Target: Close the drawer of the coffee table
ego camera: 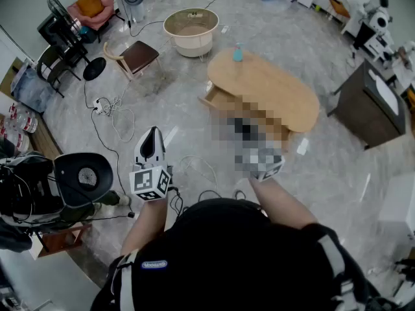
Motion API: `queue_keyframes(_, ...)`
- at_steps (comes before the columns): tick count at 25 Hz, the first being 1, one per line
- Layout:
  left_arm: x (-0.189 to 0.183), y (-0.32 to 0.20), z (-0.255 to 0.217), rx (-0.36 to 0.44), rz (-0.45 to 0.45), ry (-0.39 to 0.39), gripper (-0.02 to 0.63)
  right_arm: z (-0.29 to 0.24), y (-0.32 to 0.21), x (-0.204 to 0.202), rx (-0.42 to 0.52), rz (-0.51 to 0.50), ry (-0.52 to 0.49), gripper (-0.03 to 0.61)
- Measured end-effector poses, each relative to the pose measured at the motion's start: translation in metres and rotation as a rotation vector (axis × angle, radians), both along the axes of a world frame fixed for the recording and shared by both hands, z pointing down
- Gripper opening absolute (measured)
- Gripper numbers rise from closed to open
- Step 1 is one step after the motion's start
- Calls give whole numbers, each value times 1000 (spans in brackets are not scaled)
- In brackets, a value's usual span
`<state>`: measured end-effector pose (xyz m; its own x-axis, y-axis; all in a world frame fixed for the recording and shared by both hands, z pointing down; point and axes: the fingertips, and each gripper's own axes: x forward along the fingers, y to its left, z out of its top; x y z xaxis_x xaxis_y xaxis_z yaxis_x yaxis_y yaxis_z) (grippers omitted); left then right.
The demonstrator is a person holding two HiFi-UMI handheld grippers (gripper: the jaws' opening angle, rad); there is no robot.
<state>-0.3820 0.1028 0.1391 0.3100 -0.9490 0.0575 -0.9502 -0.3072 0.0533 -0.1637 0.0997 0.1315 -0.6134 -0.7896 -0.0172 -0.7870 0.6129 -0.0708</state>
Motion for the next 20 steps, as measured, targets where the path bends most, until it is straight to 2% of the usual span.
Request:
queue_keyframes(6, 2, 4, 4, 1, 3, 4, 8, 2, 6, 5, 5, 12, -28, 9)
queue_keyframes(20, -1, 9, -6, 20, -6, 34, 8, 3, 8, 1, -11, 24, 0, 11)
